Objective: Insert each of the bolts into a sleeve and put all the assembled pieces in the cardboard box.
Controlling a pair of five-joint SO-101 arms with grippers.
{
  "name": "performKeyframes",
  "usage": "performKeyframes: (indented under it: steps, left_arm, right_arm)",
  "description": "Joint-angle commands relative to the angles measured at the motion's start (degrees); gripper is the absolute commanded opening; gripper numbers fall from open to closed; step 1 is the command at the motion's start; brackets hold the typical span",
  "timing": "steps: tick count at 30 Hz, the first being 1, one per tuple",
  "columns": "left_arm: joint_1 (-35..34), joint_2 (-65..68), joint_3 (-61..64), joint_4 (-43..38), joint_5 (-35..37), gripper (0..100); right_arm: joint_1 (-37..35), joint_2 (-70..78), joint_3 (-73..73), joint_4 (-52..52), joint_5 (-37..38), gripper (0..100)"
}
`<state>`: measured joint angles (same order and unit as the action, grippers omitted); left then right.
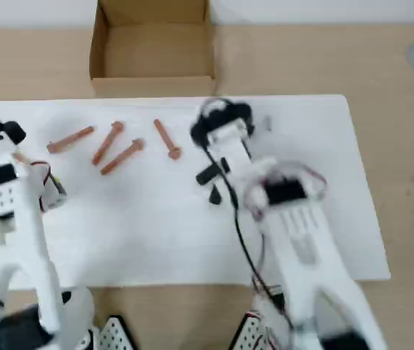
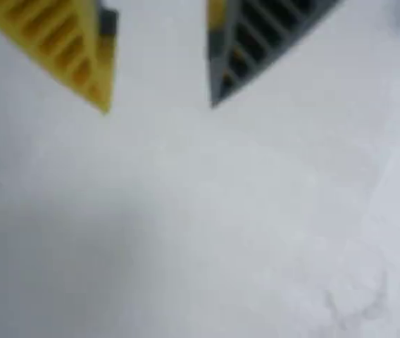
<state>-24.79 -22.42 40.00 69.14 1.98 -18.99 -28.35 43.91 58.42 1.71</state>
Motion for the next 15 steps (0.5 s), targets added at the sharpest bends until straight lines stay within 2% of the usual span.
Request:
performKeyframes:
  steps: [1,4,8,15]
  left_arm:
    - [-0.53,2.77,-4.92,0.26,0.62,11]
    - [-0.53,4.09,-5.36,0.18,2.99,11]
    - [-0.53,5.49,-6.51,-0.09,4.04,11]
    - [-0.62,9.19,-9.14,0.09,4.22,11]
  right_arm:
    - [0.13,11.65,-9.27,0.09,-5.63,0.9]
    - [0.13,17.63,-11.30,0.09,-9.85,2.0]
    - [0.13,22.99,-12.26,0.09,-11.60,9.7]
    - [0.13,27.47,-14.99,0.09,-14.95,10.2]
